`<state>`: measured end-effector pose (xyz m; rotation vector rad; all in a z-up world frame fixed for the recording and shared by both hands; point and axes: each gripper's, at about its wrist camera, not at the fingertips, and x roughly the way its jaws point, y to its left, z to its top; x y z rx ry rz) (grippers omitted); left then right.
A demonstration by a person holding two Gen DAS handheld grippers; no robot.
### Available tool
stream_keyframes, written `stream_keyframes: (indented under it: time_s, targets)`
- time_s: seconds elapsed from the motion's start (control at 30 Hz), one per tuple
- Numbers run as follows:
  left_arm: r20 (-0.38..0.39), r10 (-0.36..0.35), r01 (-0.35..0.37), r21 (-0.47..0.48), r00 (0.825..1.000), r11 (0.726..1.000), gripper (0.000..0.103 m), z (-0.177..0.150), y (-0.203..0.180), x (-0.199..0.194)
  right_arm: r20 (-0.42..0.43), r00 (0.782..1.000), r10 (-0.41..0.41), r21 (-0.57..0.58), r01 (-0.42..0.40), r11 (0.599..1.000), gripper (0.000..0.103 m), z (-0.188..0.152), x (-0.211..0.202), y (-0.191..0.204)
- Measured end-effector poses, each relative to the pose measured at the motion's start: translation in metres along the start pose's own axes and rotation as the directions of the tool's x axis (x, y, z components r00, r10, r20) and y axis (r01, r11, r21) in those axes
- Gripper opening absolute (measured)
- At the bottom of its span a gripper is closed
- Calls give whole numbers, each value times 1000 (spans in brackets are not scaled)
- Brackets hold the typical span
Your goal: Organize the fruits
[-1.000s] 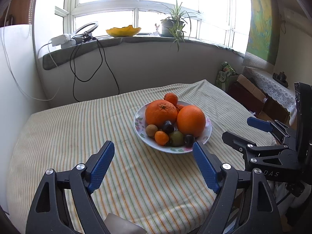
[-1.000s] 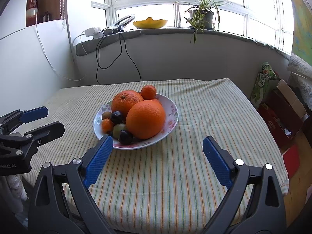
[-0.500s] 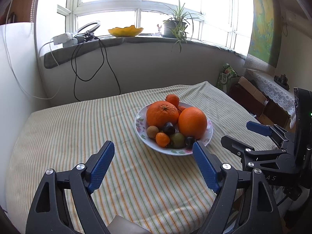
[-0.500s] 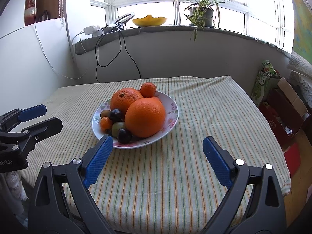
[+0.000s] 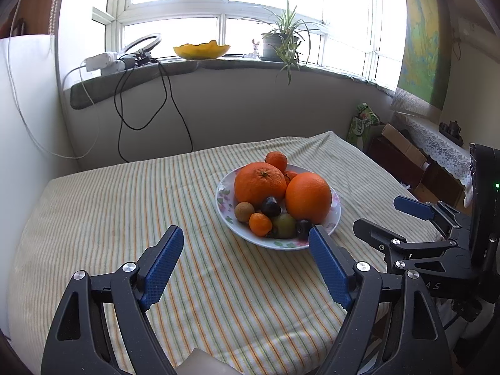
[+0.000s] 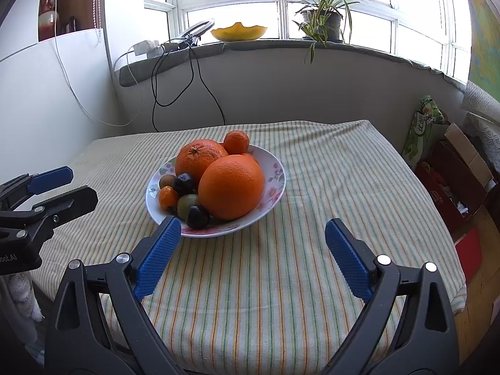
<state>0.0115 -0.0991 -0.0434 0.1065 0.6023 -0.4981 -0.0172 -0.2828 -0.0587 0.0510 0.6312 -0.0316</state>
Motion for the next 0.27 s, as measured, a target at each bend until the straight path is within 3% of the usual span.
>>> stream_keyframes:
  time_s: [0.27]
  targets:
    - [5, 4, -4, 0, 1000, 1000, 82, 1, 4, 2, 1, 1000, -5, 10, 5, 1000, 96, 0, 2, -3]
